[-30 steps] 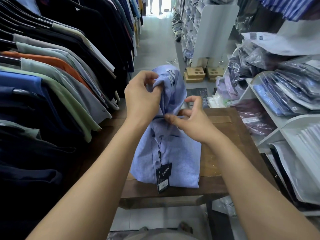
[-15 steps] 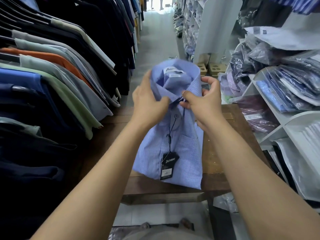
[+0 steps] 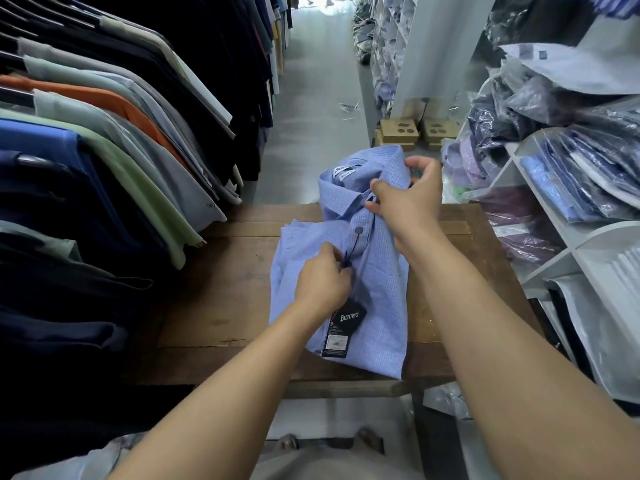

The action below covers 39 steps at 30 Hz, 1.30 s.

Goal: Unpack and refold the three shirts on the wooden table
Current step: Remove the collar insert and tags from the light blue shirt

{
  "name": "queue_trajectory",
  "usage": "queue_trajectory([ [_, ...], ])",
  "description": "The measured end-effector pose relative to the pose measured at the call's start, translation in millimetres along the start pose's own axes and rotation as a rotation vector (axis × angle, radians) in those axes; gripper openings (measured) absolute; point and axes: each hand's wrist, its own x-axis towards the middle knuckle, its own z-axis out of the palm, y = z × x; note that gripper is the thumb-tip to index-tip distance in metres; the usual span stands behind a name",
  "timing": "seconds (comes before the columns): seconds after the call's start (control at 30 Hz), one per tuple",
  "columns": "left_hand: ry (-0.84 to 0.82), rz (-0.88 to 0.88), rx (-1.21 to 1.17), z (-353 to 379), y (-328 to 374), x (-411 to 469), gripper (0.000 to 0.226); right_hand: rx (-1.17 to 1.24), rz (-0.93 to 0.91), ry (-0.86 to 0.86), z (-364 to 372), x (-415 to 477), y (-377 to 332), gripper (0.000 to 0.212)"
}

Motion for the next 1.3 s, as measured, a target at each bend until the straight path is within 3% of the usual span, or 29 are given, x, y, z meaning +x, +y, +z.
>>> queue_trajectory([
  [0.1, -0.103, 0.022, -0.077, -9, 2, 3, 0.005, -0.188, -0.037, 0.054, -8, 5, 7, 0.044],
  [0.2, -0.21, -0.047, -0.48, -25, 14, 4, 0.006, -0.458, 0.048, -0.04, -11, 7, 16, 0.042],
  [0.27, -0.179, -0.059, -0.623, -34, 21, 7, 0.004, -0.57, 0.082, -0.135, -11, 4, 22, 0.033],
  [0.33, -0.137, -0.097, -0.773, -40, 25, 14, 0.006, -0.549, 0.109, -0.275, -9, -7, 19, 0.022],
  [0.47, -0.006, -0.17, -0.845, -55, 28, 29, 0.008, -0.314, 0.503, -0.724, -11, -30, 6, 0.058],
  [0.6, 0.103, -0.168, -0.78, -62, 27, 36, 0.007, -0.171, 0.519, -0.985, -12, -37, 9, 0.072],
  [0.7, 0.109, -0.129, -0.71, -63, 25, 35, 0.009, -0.187, 0.504, -0.971, -7, -40, 1, 0.058],
  [0.8, 0.08, -0.103, -0.752, -67, 27, 31, 0.01, -0.199, 0.48, -0.944, -8, -40, 1, 0.02],
  [0.87, 0.012, -0.123, -0.858, -74, 28, 26, 0.009, -0.185, 0.442, -0.89, -10, -39, 3, 0.007],
  [0.93, -0.065, -0.14, -0.908, -80, 26, 22, 0.014, -0.126, 0.413, -0.826, -11, -37, 5, 0.005],
  [1.07, -0.253, -0.129, -0.876, -86, 17, 10, 0.05, 0.021, 0.376, -0.702, -7, -37, 8, 0.009],
  [1.13, -0.321, -0.11, -0.86, -87, 16, 5, 0.046, 0.051, 0.368, -0.654, -3, -38, 6, 0.015],
  [1.3, -0.306, -0.039, -0.834, -93, 17, 4, 0.03, -0.041, 0.261, -0.594, -1, -37, -1, 0.021],
])
